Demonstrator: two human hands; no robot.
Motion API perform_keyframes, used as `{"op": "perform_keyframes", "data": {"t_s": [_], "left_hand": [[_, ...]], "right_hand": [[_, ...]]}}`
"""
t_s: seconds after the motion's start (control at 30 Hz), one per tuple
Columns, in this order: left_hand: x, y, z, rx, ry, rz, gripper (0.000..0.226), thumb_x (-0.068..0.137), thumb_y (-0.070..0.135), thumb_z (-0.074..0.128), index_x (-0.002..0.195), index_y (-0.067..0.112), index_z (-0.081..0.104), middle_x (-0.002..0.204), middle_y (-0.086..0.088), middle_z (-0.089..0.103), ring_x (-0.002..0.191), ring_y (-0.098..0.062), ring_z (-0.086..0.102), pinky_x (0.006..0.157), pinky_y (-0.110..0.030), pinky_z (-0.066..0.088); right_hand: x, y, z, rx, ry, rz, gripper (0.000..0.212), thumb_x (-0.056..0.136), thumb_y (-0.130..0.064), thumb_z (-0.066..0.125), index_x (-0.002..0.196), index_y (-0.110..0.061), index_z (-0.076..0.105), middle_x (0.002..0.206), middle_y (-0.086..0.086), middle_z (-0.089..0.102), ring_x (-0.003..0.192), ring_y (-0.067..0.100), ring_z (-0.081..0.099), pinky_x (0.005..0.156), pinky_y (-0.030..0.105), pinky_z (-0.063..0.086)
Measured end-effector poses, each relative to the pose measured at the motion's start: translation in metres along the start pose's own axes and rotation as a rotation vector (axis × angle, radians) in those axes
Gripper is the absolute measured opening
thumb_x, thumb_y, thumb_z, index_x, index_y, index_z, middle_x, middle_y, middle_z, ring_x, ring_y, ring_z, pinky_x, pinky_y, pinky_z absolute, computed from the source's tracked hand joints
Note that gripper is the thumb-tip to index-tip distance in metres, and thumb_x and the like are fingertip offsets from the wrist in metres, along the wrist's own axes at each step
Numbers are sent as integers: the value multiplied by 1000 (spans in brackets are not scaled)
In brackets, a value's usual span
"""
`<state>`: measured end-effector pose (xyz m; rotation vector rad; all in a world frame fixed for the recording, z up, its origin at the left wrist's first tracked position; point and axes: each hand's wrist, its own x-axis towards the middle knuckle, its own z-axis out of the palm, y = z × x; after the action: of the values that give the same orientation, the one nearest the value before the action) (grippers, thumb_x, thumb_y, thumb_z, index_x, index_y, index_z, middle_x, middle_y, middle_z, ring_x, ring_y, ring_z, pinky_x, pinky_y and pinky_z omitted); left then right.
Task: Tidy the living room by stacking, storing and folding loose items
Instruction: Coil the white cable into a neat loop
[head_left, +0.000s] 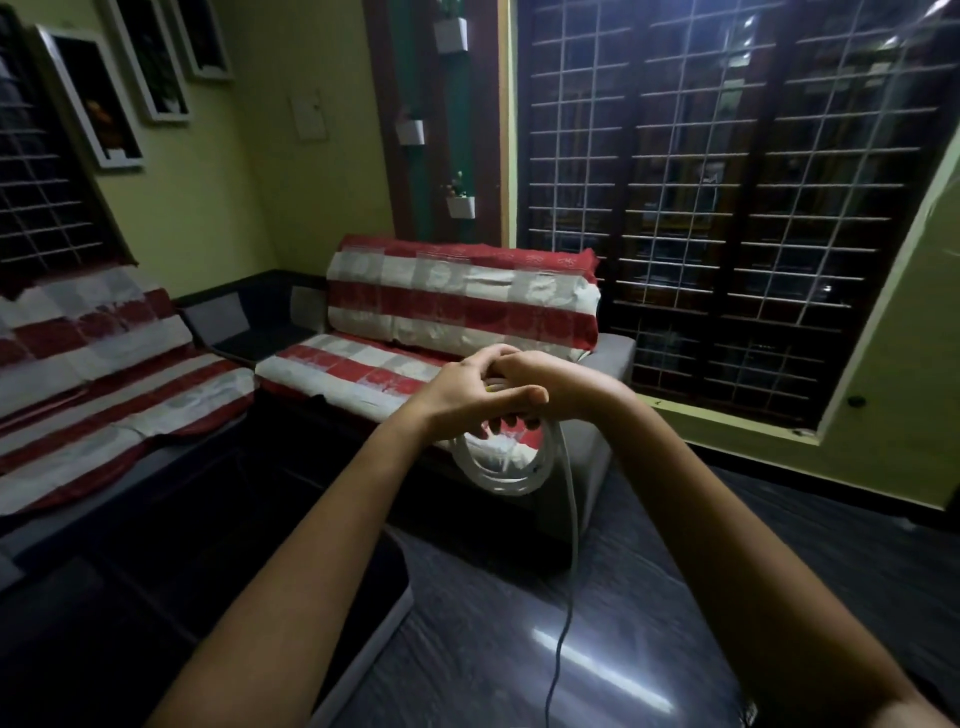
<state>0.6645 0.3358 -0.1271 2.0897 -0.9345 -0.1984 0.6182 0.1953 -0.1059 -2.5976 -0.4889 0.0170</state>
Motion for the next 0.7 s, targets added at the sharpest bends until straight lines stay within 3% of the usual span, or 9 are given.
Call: {"op": "perform_keyframes", "data": {"t_s": [0.1, 0.17, 0.23, 0.3, 0.33, 0.4, 0.5, 0.6, 0.7], "left_hand": [[5, 6, -8, 3, -29, -60, 84, 57, 69, 73, 128, 32, 48, 106, 0, 67, 84, -19, 70, 73, -43, 60], [8, 13, -14, 83, -18, -99, 86, 60, 67, 73, 132, 27, 48, 118, 1, 61, 95, -14, 65, 77, -33, 58], [9, 19, -19, 95, 55, -112, 68, 69, 60, 72, 121, 20, 57, 103, 3, 66, 78, -6, 63, 58, -16, 50], [10, 21, -21, 78, 122, -117, 54, 68, 62, 70, 90, 13, 66, 69, 3, 62, 49, -6, 51, 41, -17, 36], [10, 21, -22, 71, 134, -129, 56, 64, 65, 71, 74, 10, 63, 56, 4, 54, 42, -8, 41, 39, -20, 30], [10, 21, -23, 90, 125, -169, 59, 58, 64, 77, 61, 9, 57, 43, 6, 41, 38, -8, 31, 38, -22, 24], [11, 27, -27, 137, 95, -157, 51, 60, 54, 82, 68, 6, 69, 45, 9, 50, 43, -5, 41, 41, -19, 30], [8, 33, -33, 95, 78, -119, 44, 62, 49, 83, 75, 8, 73, 58, 4, 61, 55, -6, 51, 49, -20, 37], [1, 37, -42, 0, 118, -80, 39, 61, 44, 83, 75, 9, 72, 58, 2, 63, 50, -3, 52, 47, -18, 39]], "right_hand": [[-4, -1, 0, 123, -20, 24, 17, 91, -10, 60, 101, 4, 62, 91, 17, 65, 80, 32, 64, 68, 38, 54], [-7, -1, 1, 256, -13, 2, 36, 90, -14, 63, 117, 6, 52, 99, 17, 61, 85, 31, 63, 75, 41, 55], [-9, 2, -2, 391, 43, 59, 55, 87, -20, 66, 129, -8, 34, 106, 6, 54, 90, 15, 62, 74, 29, 56], [-12, 11, -6, 535, 59, 122, 72, 78, -18, 76, 125, -25, 21, 112, 8, 51, 99, 22, 64, 75, 32, 59], [-14, 15, -8, 635, 34, 142, 72, 77, -13, 76, 124, -26, 22, 110, 11, 53, 97, 28, 65, 73, 35, 60], [-17, 20, -10, 721, -37, 144, 71, 74, -12, 75, 126, -20, 28, 111, 13, 53, 88, 24, 67, 70, 34, 60], [-13, 26, 0, 705, -140, 116, 81, 64, -37, 77, 131, -23, 33, 122, 4, 52, 94, 17, 68, 68, 30, 57], [-13, 39, 15, 683, -201, 106, 97, 55, -68, 75, 130, -16, 41, 112, 4, 63, 91, 23, 69, 60, 23, 53], [-20, 54, 23, 683, -209, 33, 94, 55, -77, 70, 116, -7, 56, 100, 2, 72, 87, 21, 70, 58, 19, 51]]}}
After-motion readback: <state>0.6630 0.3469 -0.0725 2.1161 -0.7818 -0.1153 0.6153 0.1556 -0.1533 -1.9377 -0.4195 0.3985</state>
